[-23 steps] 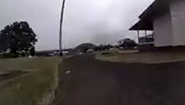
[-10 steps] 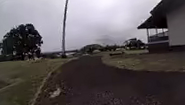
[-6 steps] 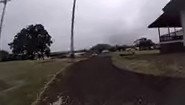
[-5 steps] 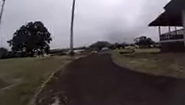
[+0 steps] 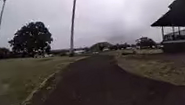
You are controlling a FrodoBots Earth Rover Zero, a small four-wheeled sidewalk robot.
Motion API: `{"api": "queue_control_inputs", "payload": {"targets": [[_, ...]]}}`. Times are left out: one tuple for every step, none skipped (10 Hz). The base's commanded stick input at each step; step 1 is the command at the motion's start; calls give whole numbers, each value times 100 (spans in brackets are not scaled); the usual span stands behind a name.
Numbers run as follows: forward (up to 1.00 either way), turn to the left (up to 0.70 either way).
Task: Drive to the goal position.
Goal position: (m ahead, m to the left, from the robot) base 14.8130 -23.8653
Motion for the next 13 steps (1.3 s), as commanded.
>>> {"api": "queue_control_inputs", "payload": {"targets": [[100,-14],[100,-24],[100,-39],[100,-40],[100,-8],[100,0],[100,0],[100,0],[100,0],[100,0],[100,0],[100,0],[100,0]]}}
